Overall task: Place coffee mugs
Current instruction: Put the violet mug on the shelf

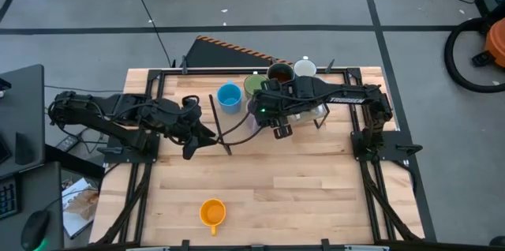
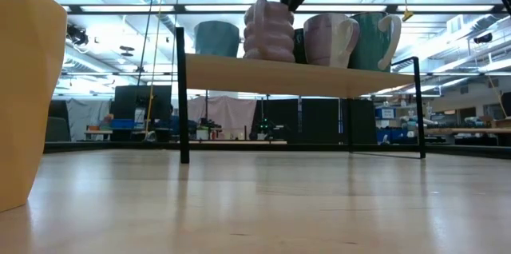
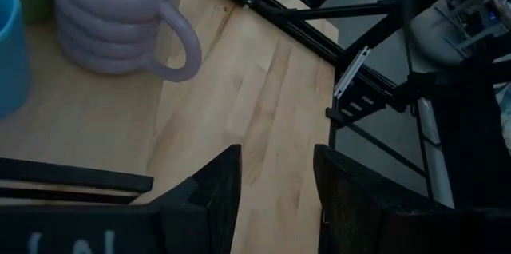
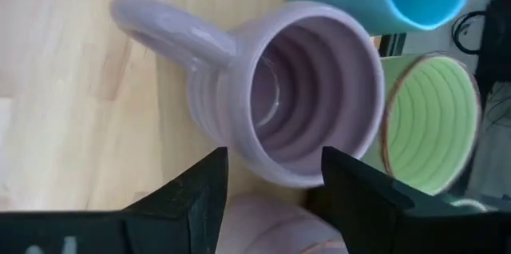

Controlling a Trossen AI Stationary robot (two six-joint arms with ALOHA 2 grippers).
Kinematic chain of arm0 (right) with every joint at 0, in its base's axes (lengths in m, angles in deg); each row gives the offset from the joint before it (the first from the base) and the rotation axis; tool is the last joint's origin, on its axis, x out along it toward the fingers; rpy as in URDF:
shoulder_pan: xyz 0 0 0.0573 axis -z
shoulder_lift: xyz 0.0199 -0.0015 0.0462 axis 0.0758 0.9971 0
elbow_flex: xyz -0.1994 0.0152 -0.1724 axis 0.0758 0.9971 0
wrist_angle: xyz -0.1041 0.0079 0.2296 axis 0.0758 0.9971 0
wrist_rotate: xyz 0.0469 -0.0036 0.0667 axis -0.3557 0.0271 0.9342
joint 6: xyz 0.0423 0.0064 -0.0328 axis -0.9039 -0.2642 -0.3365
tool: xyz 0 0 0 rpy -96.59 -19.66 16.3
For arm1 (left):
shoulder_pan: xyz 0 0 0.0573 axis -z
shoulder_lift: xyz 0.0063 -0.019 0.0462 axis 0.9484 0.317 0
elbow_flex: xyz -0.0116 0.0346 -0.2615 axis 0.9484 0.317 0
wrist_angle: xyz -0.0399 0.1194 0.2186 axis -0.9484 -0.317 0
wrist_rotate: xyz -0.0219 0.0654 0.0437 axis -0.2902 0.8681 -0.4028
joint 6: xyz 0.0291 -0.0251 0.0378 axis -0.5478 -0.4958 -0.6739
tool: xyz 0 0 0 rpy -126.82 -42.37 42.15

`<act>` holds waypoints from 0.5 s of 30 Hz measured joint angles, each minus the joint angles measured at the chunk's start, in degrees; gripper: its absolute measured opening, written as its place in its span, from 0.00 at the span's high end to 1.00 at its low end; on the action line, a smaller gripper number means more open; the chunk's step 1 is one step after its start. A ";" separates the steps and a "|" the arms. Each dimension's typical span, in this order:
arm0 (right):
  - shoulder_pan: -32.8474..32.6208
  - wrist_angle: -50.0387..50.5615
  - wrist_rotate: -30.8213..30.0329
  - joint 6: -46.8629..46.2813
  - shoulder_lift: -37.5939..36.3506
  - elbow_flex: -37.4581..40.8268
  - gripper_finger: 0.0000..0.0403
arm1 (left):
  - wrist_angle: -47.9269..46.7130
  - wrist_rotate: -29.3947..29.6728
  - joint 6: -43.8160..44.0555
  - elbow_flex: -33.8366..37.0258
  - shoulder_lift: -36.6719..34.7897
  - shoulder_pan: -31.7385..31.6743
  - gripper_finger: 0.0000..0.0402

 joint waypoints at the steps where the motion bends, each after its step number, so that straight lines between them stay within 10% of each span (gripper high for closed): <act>1: -0.24 -0.02 -0.02 -1.15 -0.46 0.00 0.48 | -0.02 0.01 -0.01 0.00 0.00 0.00 0.59; 15: -7.29 -14.37 -0.61 -8.45 -0.31 0.00 0.49 | -0.08 2.63 -1.35 0.00 0.02 -0.17 0.59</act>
